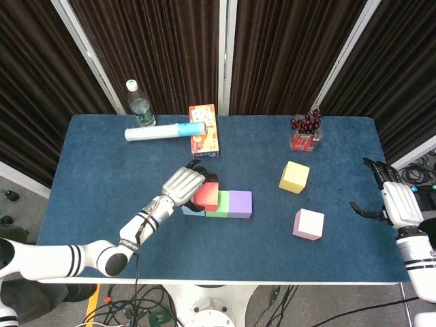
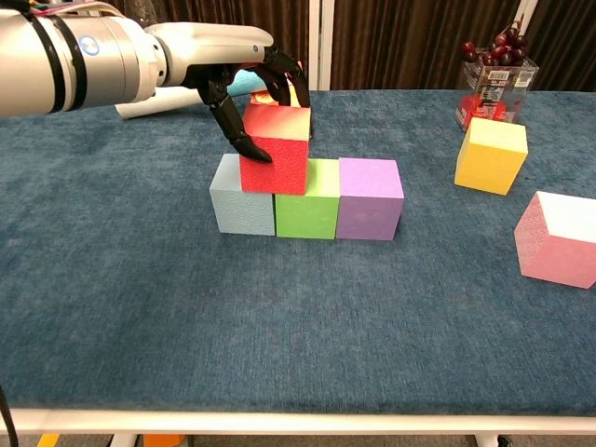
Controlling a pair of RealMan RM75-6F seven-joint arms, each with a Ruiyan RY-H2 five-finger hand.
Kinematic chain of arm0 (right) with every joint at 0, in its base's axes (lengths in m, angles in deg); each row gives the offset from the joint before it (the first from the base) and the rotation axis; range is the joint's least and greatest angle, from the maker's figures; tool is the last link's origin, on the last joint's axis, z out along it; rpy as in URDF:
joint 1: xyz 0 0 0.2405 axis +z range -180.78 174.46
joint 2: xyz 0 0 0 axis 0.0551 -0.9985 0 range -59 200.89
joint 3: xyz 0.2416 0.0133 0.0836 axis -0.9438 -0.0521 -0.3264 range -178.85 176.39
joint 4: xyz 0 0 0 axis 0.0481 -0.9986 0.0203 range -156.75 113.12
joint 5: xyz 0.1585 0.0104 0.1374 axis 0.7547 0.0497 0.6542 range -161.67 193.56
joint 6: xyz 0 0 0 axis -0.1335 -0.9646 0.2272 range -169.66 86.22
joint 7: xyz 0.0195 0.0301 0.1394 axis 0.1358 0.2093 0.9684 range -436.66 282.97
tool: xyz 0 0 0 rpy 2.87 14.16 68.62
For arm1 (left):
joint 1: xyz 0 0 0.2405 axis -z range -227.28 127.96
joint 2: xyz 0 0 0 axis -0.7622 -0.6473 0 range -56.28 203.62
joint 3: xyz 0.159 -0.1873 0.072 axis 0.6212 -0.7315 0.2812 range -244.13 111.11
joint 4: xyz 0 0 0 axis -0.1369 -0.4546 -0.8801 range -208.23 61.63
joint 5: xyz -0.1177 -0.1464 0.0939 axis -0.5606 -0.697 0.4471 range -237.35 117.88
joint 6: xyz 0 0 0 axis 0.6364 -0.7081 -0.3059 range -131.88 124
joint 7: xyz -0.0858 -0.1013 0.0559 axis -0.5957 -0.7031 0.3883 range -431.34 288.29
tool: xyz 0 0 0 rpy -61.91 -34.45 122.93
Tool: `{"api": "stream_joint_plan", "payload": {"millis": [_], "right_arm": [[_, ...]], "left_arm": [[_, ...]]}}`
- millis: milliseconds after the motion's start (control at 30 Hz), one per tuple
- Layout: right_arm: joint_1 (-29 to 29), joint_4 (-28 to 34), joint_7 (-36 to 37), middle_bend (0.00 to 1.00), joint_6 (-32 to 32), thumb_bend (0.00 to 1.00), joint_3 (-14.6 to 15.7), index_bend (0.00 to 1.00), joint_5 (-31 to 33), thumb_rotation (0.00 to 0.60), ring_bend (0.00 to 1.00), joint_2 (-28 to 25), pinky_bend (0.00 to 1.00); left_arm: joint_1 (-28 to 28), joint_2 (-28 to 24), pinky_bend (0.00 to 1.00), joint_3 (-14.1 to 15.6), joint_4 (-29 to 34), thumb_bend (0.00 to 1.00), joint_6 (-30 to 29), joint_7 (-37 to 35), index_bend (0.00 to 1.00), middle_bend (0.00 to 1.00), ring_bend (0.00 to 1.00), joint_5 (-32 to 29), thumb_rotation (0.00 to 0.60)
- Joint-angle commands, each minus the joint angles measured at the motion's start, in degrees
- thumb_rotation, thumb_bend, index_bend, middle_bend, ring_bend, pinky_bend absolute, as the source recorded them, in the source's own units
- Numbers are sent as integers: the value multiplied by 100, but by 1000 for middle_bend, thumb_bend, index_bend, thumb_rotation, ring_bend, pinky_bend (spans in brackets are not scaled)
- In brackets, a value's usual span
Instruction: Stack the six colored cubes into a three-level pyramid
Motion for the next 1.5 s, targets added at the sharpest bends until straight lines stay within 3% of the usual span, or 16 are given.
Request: {"api": "stream_joint_plan", "payload": {"millis": [33,467,800,1033,1267,1500], "right_arm": [[3,-4,13,107,5,160,-3,0,1,600,0,2,0],[-2,-21,46,106,-2,161,-16,0,11,600,0,3,0],[-1,-5,53,105,9,161,-11,0,4,600,0,-8,0],[-4,-14,70,105,19,162,-6,0,5,600,0,-8,0],[-11,-26,92,105,15,161,-10,0,12,600,0,-13,0],[-16,-28,98,105,5,161,-15,0,13,600,0,-20,0]], "left_arm": [[-4,13,65,5,4,187,-17,0,234,336,185,23,600],[-84,-36,64,-13,150,184,-160,-40,173,201,141,151,600],[-24,-67,64,-12,161,185,-88,59,173,213,141,94,600],[1,58,64,-21,69,185,-152,128,180,264,142,12,600],[-23,167,65,-68,42,184,-330,158,240,420,212,25,600],[-73,174,65,-106,173,180,-526,242,248,437,222,58,600]]}}
